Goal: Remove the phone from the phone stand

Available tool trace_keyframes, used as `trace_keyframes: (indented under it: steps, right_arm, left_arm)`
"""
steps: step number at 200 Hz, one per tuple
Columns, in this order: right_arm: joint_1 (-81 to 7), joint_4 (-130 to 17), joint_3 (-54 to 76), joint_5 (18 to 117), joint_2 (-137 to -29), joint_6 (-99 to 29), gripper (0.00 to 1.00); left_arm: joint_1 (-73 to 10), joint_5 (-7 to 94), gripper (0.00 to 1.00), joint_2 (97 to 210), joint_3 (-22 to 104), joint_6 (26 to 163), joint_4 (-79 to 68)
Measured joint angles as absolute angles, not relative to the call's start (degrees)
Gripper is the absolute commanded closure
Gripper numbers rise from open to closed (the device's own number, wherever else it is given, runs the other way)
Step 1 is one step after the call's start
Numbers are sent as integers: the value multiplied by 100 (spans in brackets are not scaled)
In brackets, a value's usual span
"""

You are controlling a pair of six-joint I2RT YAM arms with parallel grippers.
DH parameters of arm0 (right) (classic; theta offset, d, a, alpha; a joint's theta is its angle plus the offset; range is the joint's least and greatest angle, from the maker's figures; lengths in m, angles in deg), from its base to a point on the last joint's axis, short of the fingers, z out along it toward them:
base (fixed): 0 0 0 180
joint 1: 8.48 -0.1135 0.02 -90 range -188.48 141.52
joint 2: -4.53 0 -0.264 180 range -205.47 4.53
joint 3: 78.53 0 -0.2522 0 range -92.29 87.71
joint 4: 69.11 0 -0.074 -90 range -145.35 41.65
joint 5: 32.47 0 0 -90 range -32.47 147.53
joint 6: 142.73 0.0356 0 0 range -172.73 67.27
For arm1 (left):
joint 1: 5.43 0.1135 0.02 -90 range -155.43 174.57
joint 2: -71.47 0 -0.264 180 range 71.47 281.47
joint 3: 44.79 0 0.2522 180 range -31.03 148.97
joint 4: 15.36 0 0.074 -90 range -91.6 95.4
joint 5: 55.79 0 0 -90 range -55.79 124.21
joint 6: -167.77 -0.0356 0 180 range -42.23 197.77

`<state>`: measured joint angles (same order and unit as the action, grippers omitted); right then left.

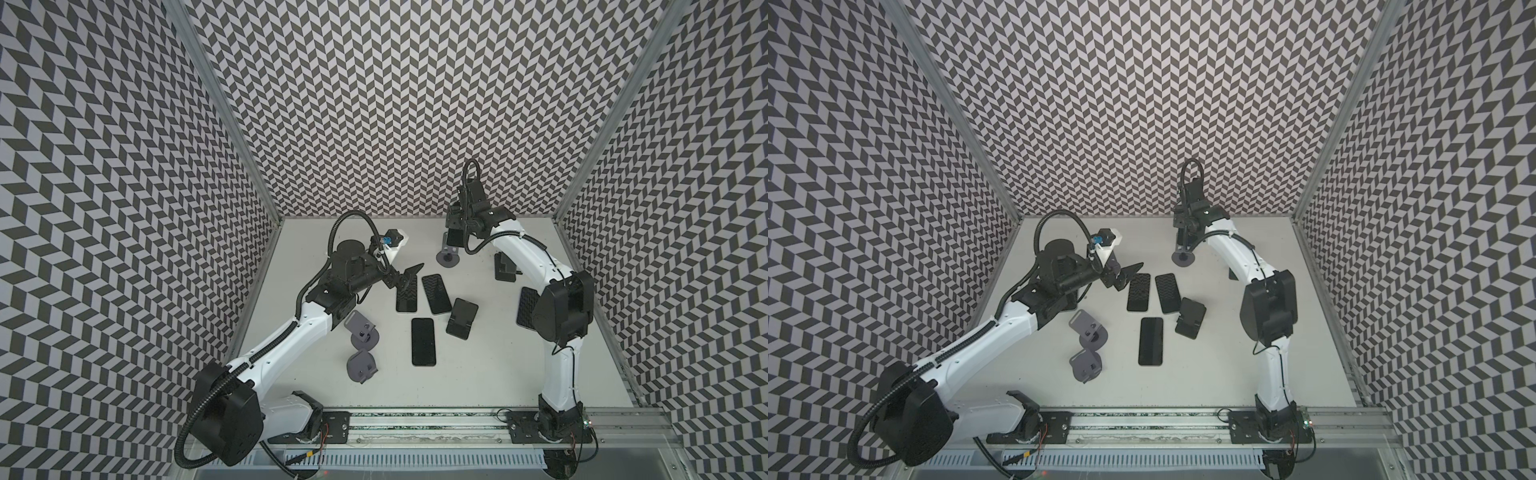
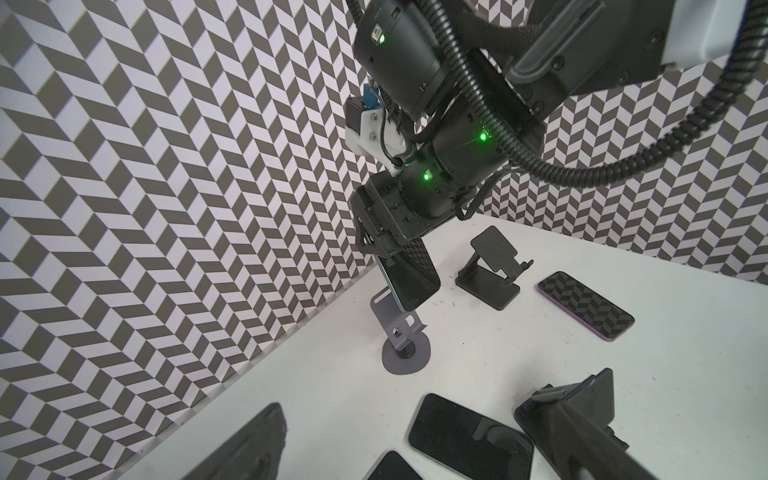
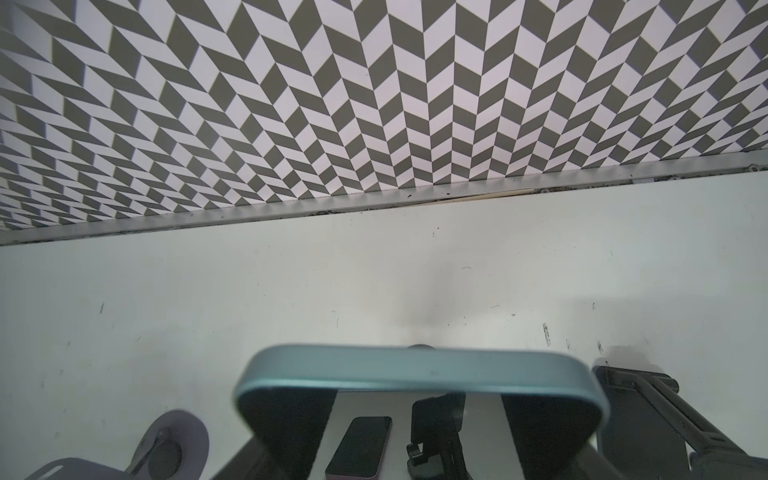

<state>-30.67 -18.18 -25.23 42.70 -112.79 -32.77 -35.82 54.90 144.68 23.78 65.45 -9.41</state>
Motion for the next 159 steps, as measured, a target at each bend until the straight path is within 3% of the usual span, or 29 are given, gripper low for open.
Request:
trace_keyframes:
  steps: [105,159]
  right_arm:
    - [-2582,-1866,-731,4532,-10114,-3388,47]
    - [-2348,-1766,-115,4670,-10029,-3670,47]
  left_arm:
    - [-3967,5490,0,15119,2870,6565,-1098]
    - [-4102,5463,0,15294,2977,6650,-1098]
